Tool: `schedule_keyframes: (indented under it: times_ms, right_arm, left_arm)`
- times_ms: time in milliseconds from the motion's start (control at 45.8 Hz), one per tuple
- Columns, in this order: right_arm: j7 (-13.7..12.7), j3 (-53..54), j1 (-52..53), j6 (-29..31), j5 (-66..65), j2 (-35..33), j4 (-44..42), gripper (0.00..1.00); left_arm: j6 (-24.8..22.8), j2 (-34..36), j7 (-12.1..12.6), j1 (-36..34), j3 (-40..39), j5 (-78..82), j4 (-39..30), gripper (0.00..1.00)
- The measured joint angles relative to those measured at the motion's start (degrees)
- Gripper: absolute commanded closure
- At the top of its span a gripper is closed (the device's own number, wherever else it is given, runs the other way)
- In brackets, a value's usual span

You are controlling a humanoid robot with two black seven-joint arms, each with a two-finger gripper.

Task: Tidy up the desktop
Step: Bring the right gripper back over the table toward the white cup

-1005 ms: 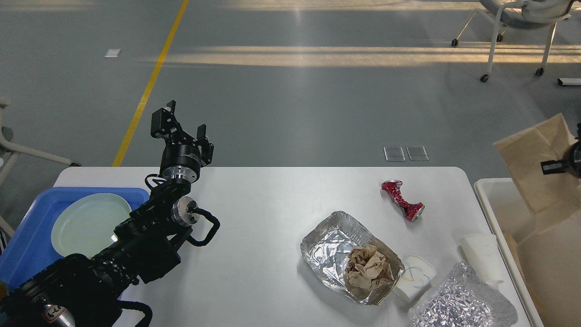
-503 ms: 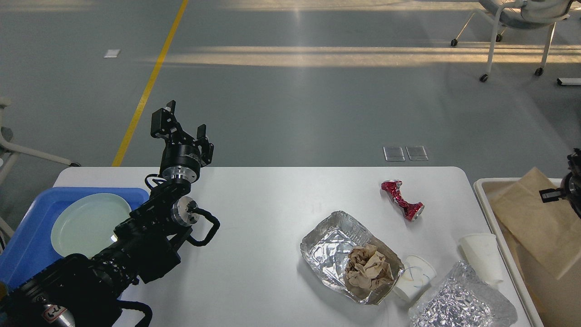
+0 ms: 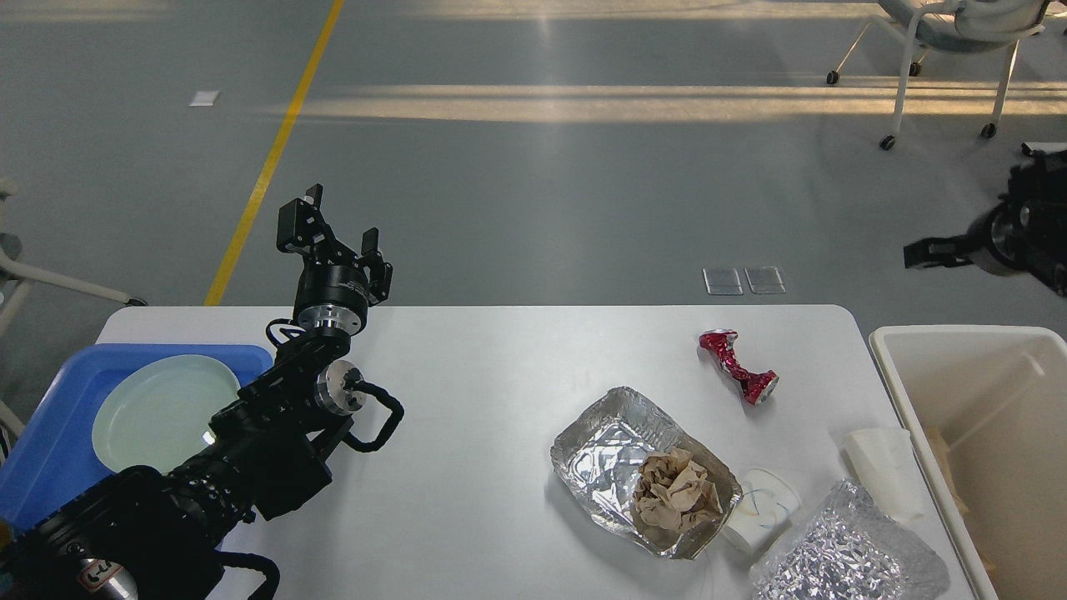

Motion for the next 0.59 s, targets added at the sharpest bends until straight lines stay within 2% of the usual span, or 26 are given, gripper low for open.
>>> schedule_keyframes:
  times_ms: [153, 240, 372, 590]
  right_arm:
    - [-0.2, 1.8, 17.2, 5.5, 1.1, 0.0, 16.2, 0.00]
    - [-0.2, 3.0, 24.8, 9.1, 3.7, 0.4, 22.3, 0.00]
    - [-0.1, 5.0, 33.3, 15.1, 8.6, 1.1, 26.9, 0.00]
    - [0.0, 11.6, 43.6, 27.4, 14.8, 1.0, 28.8, 0.00]
  left_arm:
    - [0.0, 0.0, 0.0, 0.0, 0.0, 0.0, 0.0, 0.01]
    - [0.0, 0.0, 0.0, 0.0, 0.0, 0.0, 0.0, 0.01]
    - [0.0, 0.0, 0.0, 0.0, 0.0, 0.0, 0.0, 0.01]
    - [0.0, 0.0, 0.0, 0.0, 0.0, 0.0, 0.0, 0.01]
